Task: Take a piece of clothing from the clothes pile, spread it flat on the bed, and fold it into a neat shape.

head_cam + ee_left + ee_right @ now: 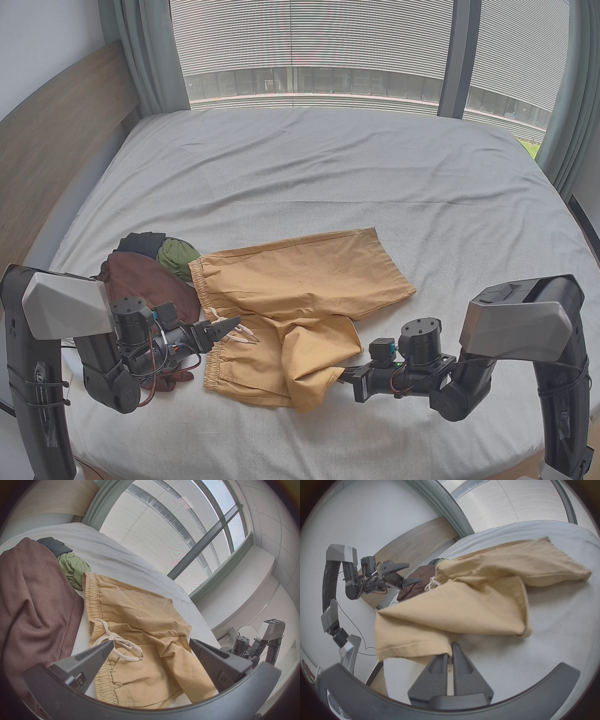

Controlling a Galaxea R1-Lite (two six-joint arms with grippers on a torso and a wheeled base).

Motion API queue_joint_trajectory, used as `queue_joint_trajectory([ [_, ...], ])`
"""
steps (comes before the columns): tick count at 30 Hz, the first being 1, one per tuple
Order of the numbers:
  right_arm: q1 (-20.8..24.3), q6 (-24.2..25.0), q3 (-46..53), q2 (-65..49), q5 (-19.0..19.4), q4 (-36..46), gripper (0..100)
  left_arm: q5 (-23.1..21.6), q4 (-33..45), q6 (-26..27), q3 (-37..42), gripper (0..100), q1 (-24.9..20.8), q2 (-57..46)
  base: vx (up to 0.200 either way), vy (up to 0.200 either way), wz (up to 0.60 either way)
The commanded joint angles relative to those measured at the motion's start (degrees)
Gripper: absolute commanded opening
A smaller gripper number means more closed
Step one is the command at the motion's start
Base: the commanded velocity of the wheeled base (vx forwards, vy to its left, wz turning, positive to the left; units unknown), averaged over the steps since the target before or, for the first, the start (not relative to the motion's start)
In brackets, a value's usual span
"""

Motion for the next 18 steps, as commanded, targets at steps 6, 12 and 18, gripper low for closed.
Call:
queue_joint_trajectory([
  [6,-8.12,-4.2,3.01,-5.8,-5.11,-0.02,0,0.0,-0.01,0.01,0.0,100,-0.08,-0.17,0.0,0.0,0.0],
  [12,-11.11,-8.51,3.28,-6.77,-8.01,0.06,0,0.0,-0.1,0.01,0.08,100,-0.17,-0.17,0.0,0.0,0.0],
  [18,-12.43,-14.4,3.01,-8.44,-10.12,0.86,0,0.0,-0.01,0.01,0.08,100,-0.08,-0.26,0.0,0.0,0.0],
])
